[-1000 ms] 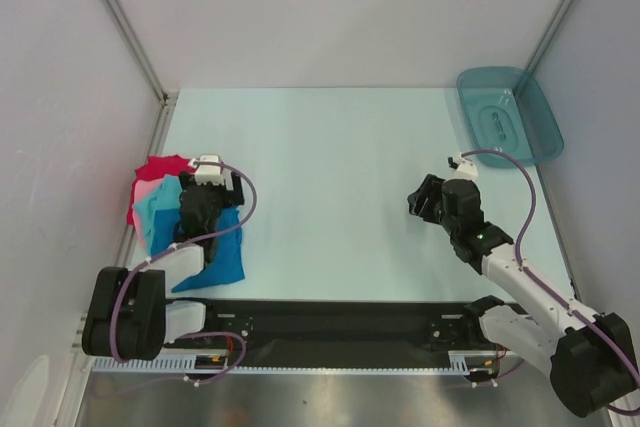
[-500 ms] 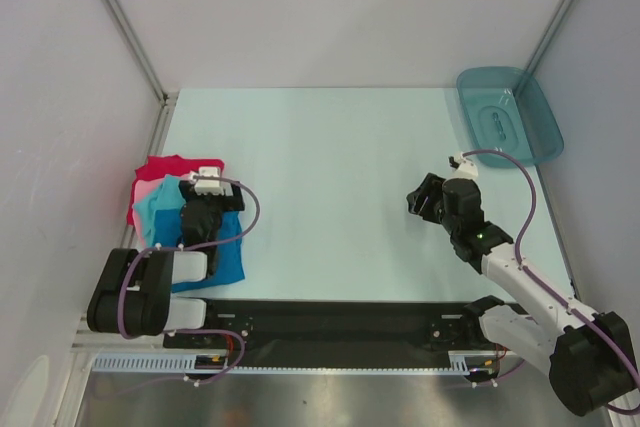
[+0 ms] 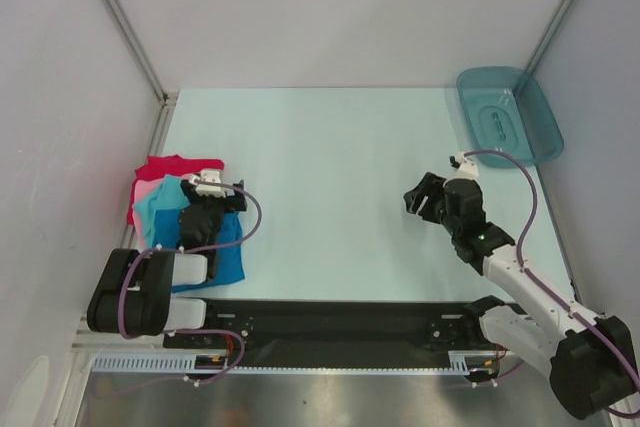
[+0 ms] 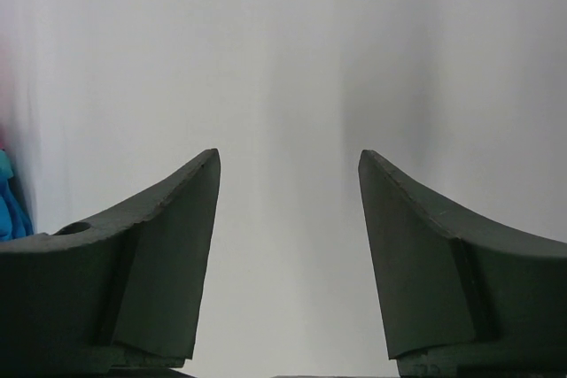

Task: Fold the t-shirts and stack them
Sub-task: Reset both grippers

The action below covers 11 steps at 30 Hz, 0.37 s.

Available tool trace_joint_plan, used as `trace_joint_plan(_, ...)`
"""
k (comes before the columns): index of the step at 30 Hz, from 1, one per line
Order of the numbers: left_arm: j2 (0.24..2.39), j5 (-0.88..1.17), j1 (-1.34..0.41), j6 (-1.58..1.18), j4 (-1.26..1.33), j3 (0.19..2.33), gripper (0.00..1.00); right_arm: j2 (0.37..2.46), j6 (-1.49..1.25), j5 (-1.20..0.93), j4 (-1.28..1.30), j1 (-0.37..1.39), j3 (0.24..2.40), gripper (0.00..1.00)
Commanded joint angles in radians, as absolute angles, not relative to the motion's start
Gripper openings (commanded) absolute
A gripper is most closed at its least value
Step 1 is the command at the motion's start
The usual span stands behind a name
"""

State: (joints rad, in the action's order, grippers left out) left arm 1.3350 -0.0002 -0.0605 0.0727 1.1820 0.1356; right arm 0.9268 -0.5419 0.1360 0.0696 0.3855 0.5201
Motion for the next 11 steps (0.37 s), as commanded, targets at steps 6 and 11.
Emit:
trace_joint_plan(6, 1.330, 0.015, -0.064, 0.084, 1.239, 0.135, 1.00, 0.992, -0.564, 0.115, 0.080, 0.385, 0.583, 0.79)
trace_joint_plan(11, 1.335, -0.046, -0.064, 0.057, 1.206, 0.152, 1.00, 0.992, -0.566, 0.081, 0.061, 0.365, 0.566, 0.83)
